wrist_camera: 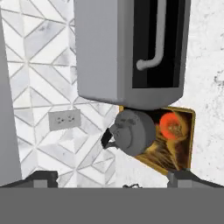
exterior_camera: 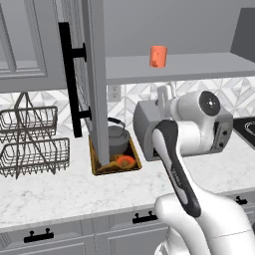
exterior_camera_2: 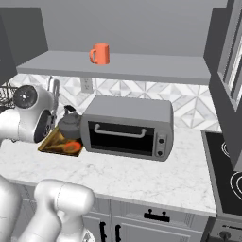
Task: Pick the kettle from the counter and place it on the tray. Then pick the mug from the cabinet and place it on the tray. Then close the cabinet doors.
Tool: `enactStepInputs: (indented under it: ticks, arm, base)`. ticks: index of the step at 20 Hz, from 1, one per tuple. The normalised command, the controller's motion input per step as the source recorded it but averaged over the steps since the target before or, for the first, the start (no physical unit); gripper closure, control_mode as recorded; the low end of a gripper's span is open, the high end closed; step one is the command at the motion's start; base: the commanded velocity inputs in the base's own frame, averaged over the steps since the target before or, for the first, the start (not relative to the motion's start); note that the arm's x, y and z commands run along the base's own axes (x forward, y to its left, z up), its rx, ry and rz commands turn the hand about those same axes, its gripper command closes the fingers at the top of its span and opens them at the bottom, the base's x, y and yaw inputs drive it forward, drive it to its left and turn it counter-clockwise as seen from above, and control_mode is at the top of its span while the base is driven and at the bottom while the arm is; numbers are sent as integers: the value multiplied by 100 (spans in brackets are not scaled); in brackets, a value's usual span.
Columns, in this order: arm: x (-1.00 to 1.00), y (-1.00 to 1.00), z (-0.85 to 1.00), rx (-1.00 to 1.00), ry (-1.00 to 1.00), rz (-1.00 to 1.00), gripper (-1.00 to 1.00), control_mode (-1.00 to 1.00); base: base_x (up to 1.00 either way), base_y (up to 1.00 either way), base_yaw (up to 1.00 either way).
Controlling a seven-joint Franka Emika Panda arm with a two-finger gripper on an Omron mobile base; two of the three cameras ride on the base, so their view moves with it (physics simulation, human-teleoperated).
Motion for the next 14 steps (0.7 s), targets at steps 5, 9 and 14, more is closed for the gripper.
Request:
enactStepInputs:
  ticks: [5,9,14]
  arm:
    - [-54,-32,20,-68,0,51,-100,-100]
    - [-42,-20,44,-74,-1,29,-100,-100]
    - [-26,-27,44,-67,-14,29,-100,-100]
  base:
    - [0,0,0]
    - [0,0,0]
    - [0,0,0]
